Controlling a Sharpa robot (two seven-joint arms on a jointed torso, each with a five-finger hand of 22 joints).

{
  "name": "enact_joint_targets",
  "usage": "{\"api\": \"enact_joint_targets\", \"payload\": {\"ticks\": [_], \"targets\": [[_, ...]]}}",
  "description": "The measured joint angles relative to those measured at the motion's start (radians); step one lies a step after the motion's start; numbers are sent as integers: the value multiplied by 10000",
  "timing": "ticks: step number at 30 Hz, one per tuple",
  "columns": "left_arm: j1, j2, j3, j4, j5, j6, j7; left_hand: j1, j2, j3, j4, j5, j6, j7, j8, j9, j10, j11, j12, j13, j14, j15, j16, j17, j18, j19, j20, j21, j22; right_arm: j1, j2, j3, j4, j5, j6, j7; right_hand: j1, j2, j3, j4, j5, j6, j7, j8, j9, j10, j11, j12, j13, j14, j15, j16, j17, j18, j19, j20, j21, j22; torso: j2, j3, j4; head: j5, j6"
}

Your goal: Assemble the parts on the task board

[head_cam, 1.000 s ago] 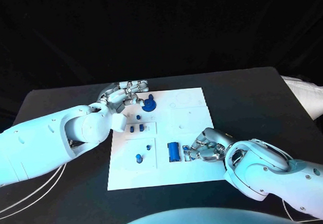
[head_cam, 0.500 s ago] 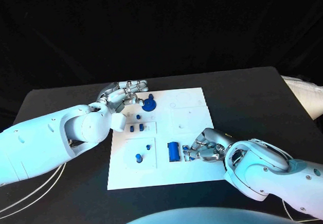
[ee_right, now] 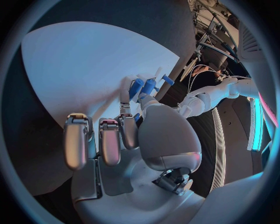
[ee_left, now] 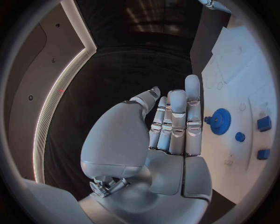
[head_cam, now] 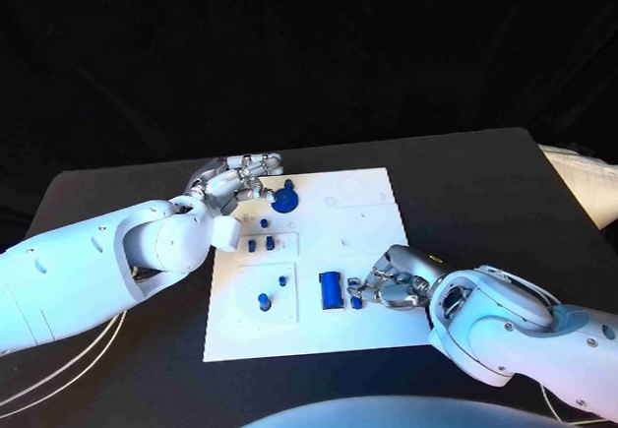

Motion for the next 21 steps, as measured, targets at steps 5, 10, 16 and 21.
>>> {"api": "enact_joint_targets", "payload": {"ticks": [5, 10, 16, 21], "targets": [[0, -3, 0, 2, 0, 0, -8, 0, 0, 0, 0, 0, 0, 0, 0, 0, 0, 0, 0, 0, 0, 0, 0, -1, 0, 0, 0, 0, 5, 0, -3, 1, 0, -67, 36, 0, -67, 10, -143, 11, 0, 0, -1, 0, 13, 0, 0, 0, 8, 0, 0, 0, 0, 0, 35, -35, 0, 0, 0, -6, 0, 10, -6], [0, -3, 0, 2, -10, 0, -18, 0, 0, 0, 0, 0, 0, 0, 0, 0, 0, 0, 0, 0, 0, 0, 0, -1, 0, 0, 0, 0, 8, 0, -11, 1, 18, -124, 57, 0, -67, 9, -161, 3, 0, 0, -1, -1, 11, 0, 0, 0, 8, 0, 1, 0, 2, 0, 35, -34, 0, -1, 0, -3, -5, 11, -2], [0, 0, 0, 0, -21, 0, -30, 0, 0, 0, 0, 0, 0, 0, 50, 0, 0, 0, 0, 0, 0, 0, 0, 14, 0, 0, 0, 0, 8, 0, -103, 1, 121, -135, 34, 33, 78, -132, -428, -182, -131, -115, 32, -24, 22, 0, 0, -206, 7, -1, 1, -1, 8, 0, 34, -35, -22, -2, 0, 0, -4, -7, 9], [0, -4, 0, -4, -26, 0, -43, 0, 0, 0, 0, 0, 0, 0, 50, 0, 0, 0, 0, 0, 0, 0, 0, 14, 1, 0, 0, 0, 8, -5, -365, 5, 285, 6, -60, 237, 920, -338, -693, -598, -605, -618, 291, -286, -45, -18, 128, -620, 17, -2, 78, -60, 7, 0, -78, 78, -118, -2, -4, 1, -5, -13, 12]]}}
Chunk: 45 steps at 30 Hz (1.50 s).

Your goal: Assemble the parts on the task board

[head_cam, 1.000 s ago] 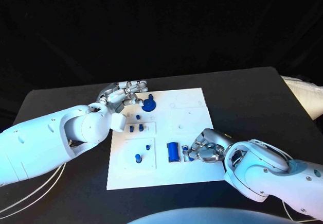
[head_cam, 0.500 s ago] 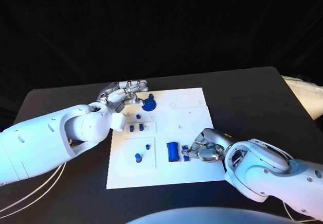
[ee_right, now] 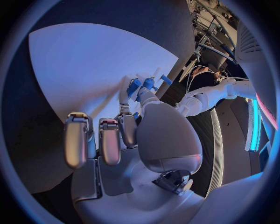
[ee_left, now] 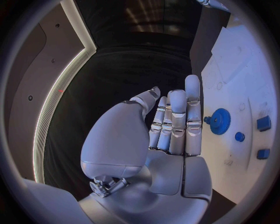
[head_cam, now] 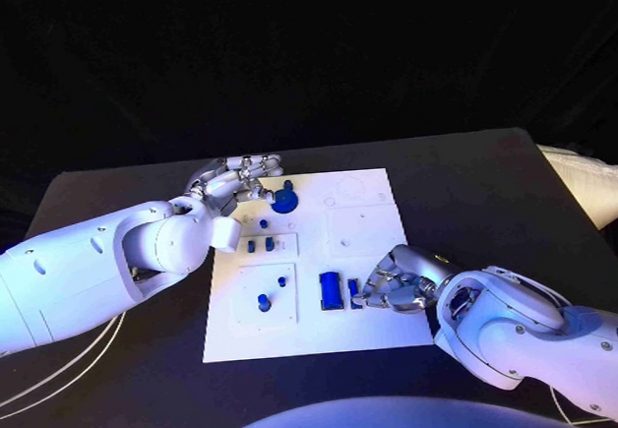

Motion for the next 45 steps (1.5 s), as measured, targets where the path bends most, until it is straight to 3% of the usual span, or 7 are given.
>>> {"api": "enact_joint_targets", "payload": {"ticks": [5, 10, 27, 31, 39, 42, 45], "targets": [[0, -11, -1, -6, -4, 0, -13, 0, 0, 0, 0, 0, 0, 0, 0, 0, 0, 0, 0, 0, 0, 0, 0, 0, 0, 0, 0, 0, -1, -20, -194, 3, 143, 146, -4, 209, 146, -77, -260, -100, -353, -2, 2, 0, 14, 0, 0, -162, 13, 0, -2, 0, -1, -1, -47, 47, -39, -1, -2, 2, -8, 0, 9], [0, -10, -2, -12, -7, 0, -23, 0, 0, 0, 0, 0, 0, 0, 0, 0, 0, 0, 0, 0, 0, 0, 0, -1, 0, 0, 0, 0, -1, -47, -250, 2, 170, 232, 59, 292, 242, 18, -431, -87, -533, 70, -61, 23, 115, 0, 0, -221, 16, 0, -2, 0, -1, 0, -51, 51, -39, -1, -1, 2, -9, -8, 17], [0, 32, -8, -50, -17, 9, -48, 0, 0, 0, 0, 0, 0, 0, 0, 0, 0, 0, 0, 0, 0, 0, 0, -2, -1, 0, 0, 0, -3, -83, 100, 1, -371, 272, 101, 93, 341, 518, -695, 117, -413, 321, -208, 401, 529, -15, -57, -623, 263, 0, -2, 0, -3, -1, -12, 12, -39, -3, 2, -8, 17, -60, 32], [0, 38, -9, -52, -18, 11, -59, 0, 0, 0, 0, 0, 0, 0, 0, 0, -36, -36, 60, 0, 0, 0, 40, 11, 0, 0, 0, 0, 8, -73, 216, 22, -519, 238, 119, 83, 535, 697, -777, 3, -413, 380, -266, 480, 661, 21, -92, -741, 996, -12, -64, 0, -4, -1, -12, 12, -39, -3, 3, -8, 12, -1, 46], [0, 39, -16, -62, -26, 15, -74, 0, 0, 0, 0, 0, 0, 0, 0, 0, -36, -36, 60, 0, 0, 0, 40, 10, -1, 0, 0, 0, 8, -80, 267, 25, -532, 177, 101, 99, 861, 664, -788, -202, -592, 316, -283, 519, 746, 20, -91, -759, 1339, 2, -77, -36, -4, -1, -12, 12, -39, -4, 2, -2, 12, 27, 35], [0, 31, -23, -66, -29, 15, -77, 0, 0, 0, 0, 0, 0, 0, 0, 0, -36, -36, 60, 0, 0, 0, 40, 4, 0, 0, 0, 0, 7, -108, 194, 8, -432, 200, 7, 129, 855, 664, -949, -46, -561, 221, -223, 492, 787, 20, -90, -762, 1339, 2, -77, -44, -5, 0, -35, -11, -87, -4, -3, 0, 5, 32, 49], [-3, 29, -32, -82, -32, 15, -79, 0, 0, 0, 0, 0, 0, 0, 0, 0, -36, -35, 60, 0, 0, 0, 40, -16, -1, 0, 0, 0, 7, -117, 79, 19, -328, 291, -137, 190, 634, 656, -1155, 135, -239, 208, -209, 517, 874, 20, -90, -810, 1339, 2, -76, -100, -5, 0, -50, -26, -115, -5, -10, 0, -2, 33, 72]]}}
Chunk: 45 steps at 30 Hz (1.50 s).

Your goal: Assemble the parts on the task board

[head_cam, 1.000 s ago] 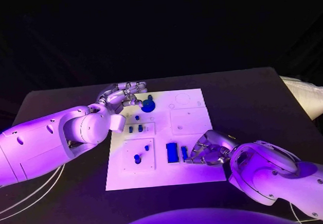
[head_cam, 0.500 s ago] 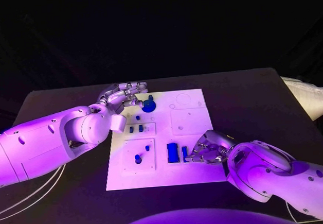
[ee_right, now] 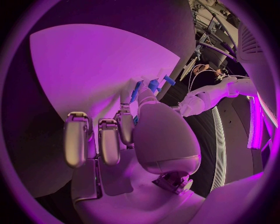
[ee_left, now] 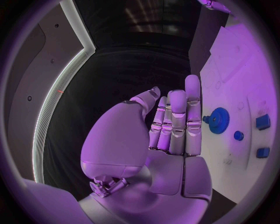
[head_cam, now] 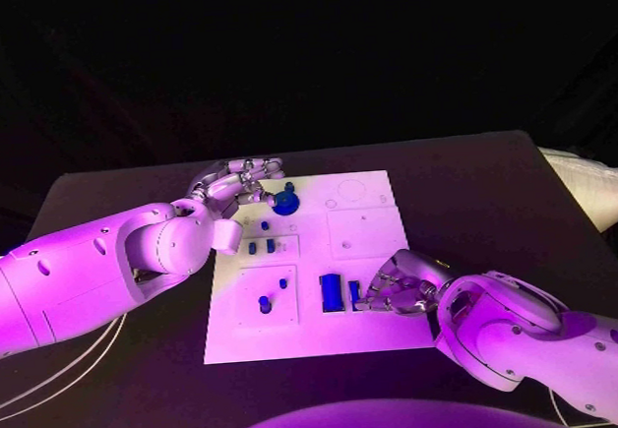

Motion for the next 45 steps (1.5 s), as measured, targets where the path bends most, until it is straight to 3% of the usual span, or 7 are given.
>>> {"api": "enact_joint_targets", "payload": {"ticks": [9, 12, 16, 23, 28, 35, 45], "targets": [[-75, 98, -37, -265, 451, 5, 2, -6, -6, 0, 0, 0, 0, 0, 67, 3, 0, 0, 58, 10, -100, -13, -80, -236, 0, -36, 37, 0, -1, 459, -288, 72, -342, 1725, -841, 1252, -40, 51, -324, 109, 370, -519, 208, -258, 33, -512, 142, -1674, -11, -2, 75, -498, -1, 237, -673, 93, -898, -1005, -110, -13, -27, -32, 174], [-159, 156, -41, -404, 691, 12, 58, -270, -23, -138, 138, 0, 131, -132, 256, 52, -55, -55, 172, 24, -319, -12, -283, -555, 0, -83, 74, -49, -11, 759, -227, 74, -884, 2893, -1108, 2170, 691, 275, -216, -167, 309, -847, 329, -508, -18, -1043, 267, -3021, -2448, -22, 145, -971, -14, 438, -1148, 150, -1554, -1835, -194, -30, -40, -47, 314], [-328, 264, -41, -628, 980, 17, 245, -477, 50, -410, 410, 0, 342, -338, 350, 56, 36, -145, 216, -40, -700, -103, -1016, -1030, 1, -457, 21, -512, -311, 1293, 19, 61, -2027, 4852, -1310, 3461, 1941, 494, 114, -788, -551, -1423, 671, -903, -150, -2858, 571, -6839, -5111, -701, 482, -3740, -2779, 1164, -3406, 387, -4788, -5471, -351, -63, -66, -46, 592], [-458, 510, -28, -1242, 1316, 54, 603, -378, 148, -518, 503, 0, 344, -339, 87, -11, 330, -1, -526, -530, -1905, 260, -4475, -2476, 0, -1981, 359, -2634, -1892, 1877, 603, 48, -3969, 8155, -1337, 5476, 2961, 673, 640, -1203, -757, -1730, 1037, -1341, -611, -3616, 961, -9407, -7957, -2703, 906, -8564, -6818, 1165, -4502, 779, -7091, -7150, -678, -159, -141, -58, 1047], [-627, 759, -28, -1897, 1533, 51, 846, -249, 92, -467, 554, 0, 340, -335, -217, -23, 429, 181, -1266, -752, -2418, 773, -6685, -3374, 1, -3282, 912, -4192, -3194, 2073, 1332, 51, -5410, 10166, -1005, 6897, 3044, 583, 1187, -953, -779, -1987, 1355, -1368, -1308, -3430, 1401, -11047, -10522, -3856, 1567, -11852, -8968, 1164, -5675, 1352, -9229, -8512, -976, -244, -264, 64, 1406], [-846, 1170, -30, -2493, 1753, -391, 1263, -249, 92, -743, 615, 0, 270, -265, -590, -25, 250, 431, -2000, -752, -2719, 1075, -8331, -4212, 2, -4092, 1411, -5023, -4234, 2138, 2119, 47, -6787, 11446, -17, 8306, 2621, 159, 1925, -916, -618, -2046, 1426, -1368, -2291, -3359, 1610, -11338, -13012, -3692, 2014, -13956, -10982, 1164, -5339, 1957, -11191, -10092, -1323, -288, -397, 228, 1687], [-1069, 1467, -36, -2612, 1871, -1091, 1753, -753, 302, -1285, 451, -126, -266, -463, -1008, -156, -481, 568, -2542, -875, -3222, 1153, -9233, -4723, 2, -4803, 1423, -5179, -5005, 2111, 2704, 15, -7476, 11751, 870, 9044, 1354, 146, 2525, -1351, -861, -2485, 1396, -1483, -2956, -3972, 1590, -11464, -13931, -3158, 1628, -14512, -11899, 1163, -4637, 1614, -11884, -10926, -1552, -233, -468, 358, 1676]]}}
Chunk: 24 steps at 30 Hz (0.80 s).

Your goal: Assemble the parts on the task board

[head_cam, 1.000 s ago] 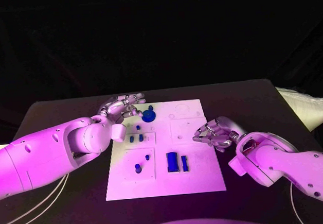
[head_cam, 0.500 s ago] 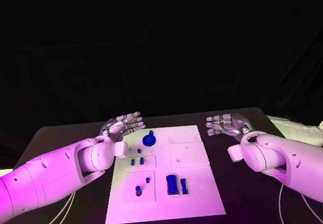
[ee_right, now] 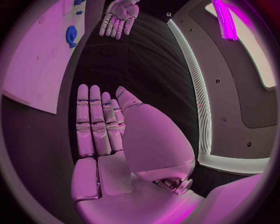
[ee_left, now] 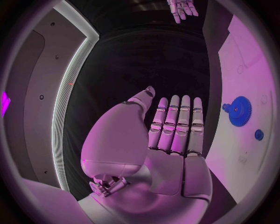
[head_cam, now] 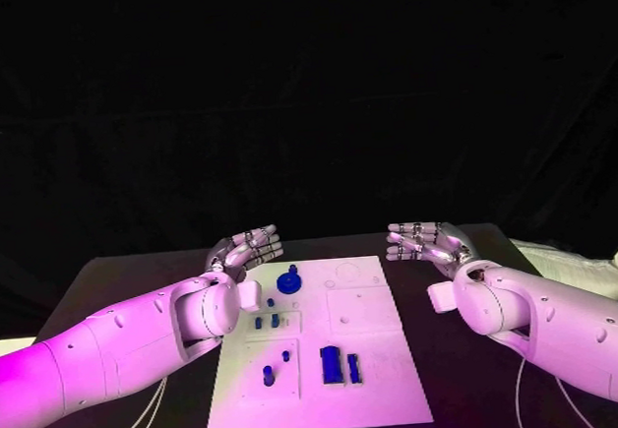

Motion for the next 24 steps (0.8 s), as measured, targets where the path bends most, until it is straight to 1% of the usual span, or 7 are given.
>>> {"api": "enact_joint_targets", "payload": {"ticks": [3, 5, 8, 12, 16, 20, 24], "targets": [[1, -56, 8, 79, -17, -34, -24, -1398, 264, -281, -280, -295, -1020, -161, -218, -190, -1069, -188, -233, -187, -966, -144, -151, -190, -41, -801, -274, -194, -331, 48, -68, -81, 105, 19, -68, -13, -1545, 82, -176, -176, -170, -993, -204, -192, -161, -1154, -148, -189, -177, -1238, -259, -259, -130, -11, -1057, -200, -240, -233, 9, 0, 27, -29, 22], [-8, -115, 39, 260, -49, -114, -30, -2377, 408, -462, -453, -458, -1734, -266, -340, -297, -1816, -301, -362, -284, -1649, -252, -260, -421, -162, -1372, -473, -298, -562, 126, -139, -207, 287, 67, -166, -13, -2586, 125, -299, -395, -285, -1673, -337, -284, -388, -1936, -241, -284, -272, -2081, -398, -385, -219, -160, -1775, -333, -398, -390, 13, 12, 74, -74, 61], [-14, -202, 105, 647, -165, -309, -31, -3579, 533, -732, -566, -599, -2613, -399, -422, -390, -2751, -466, -460, -376, -2492, -385, -391, -655, -314, -2074, -713, -352, -847, 287, -258, -447, 657, 184, -389, 19, -3950, 162, -452, -649, -428, -2559, -516, -339, -638, -2960, -372, -338, -360, -3181, -530, -493, -530, -315, -2709, -508, -605, -597, 24, 50, 224, -175, 180], [-44, -459, 237, 1493, -553, -915, -7, -5085, 640, -1036, -675, -697, -3714, -737, -501, -461, -3915, -661, -544, -449, -3543, -752, -755, -848, -465, -2949, -1016, -424, -1202, 668, -502, -981, 1549, 531, -1019, 194, -5626, 190, -686, -879, -679, -3649, -737, -401, -841, -4213, -794, -416, -431, -4531, -634, -570, -855, -471, -3852, -721, -855, -847, 46, 133, 523, -381, 382], [-65, -715, 376, 2389, -1120, -1769, 49, -6285, 688, -1286, -728, -724, -4597, -1073, -518, -485, -4847, -1002, -561, -479, -4387, -1067, -1071, -937, -617, -3650, -1255, -478, -1486, 1102, -803, -1577, 2581, 1057, -1906, 490, -6938, 205, -1088, -968, -1072, -4501, -920, -455, -935, -5192, -1048, -456, -460, -5592, -681, -630, -1009, -626, -4747, -908, -1062, -1045, 59, 200, 754, -506, 520], [-78, -873, 466, 3019, -1697, -2604, 127, -7272, 714, -1480, -755, -764, -5320, -1248, -542, -501, -5605, -1318, -597, -494, -5075, -1229, -1225, -982, -719, -4219, -1458, -478, -1720, 1435, -1047, -2014, 3383, 1636, -2864, 853, -8037, 211, -1294, -1034, -1296, -5204, -1328, -455, -982, -6033, -1187, -456, -471, -6474, -704, -630, -1088, -625, -5501, -1305, -1250, -1236, 67, 232, 861, -554, 567], [-86, -952, 507, 3316, -2084, -3166, 186, -8042, 724, -1617, -781, -764, -5877, -1337, -542, -512, -6198, -1477, -597, -500, -5616, -1301, -1298, -994, -1036, -4670, -1608, -478, -1901, 1605, -1188, -2242, 3801, 2057, -3560, 1109, -8903, 216, -1389, -1053, -1377, -5766, -1563, -455, -1001, -6673, -1245, -456, -478, -7169, -719, -630, -1127, -1027, -6094, -1540, -1627, -1607, 68, 245, 907, -566, 576]]}}
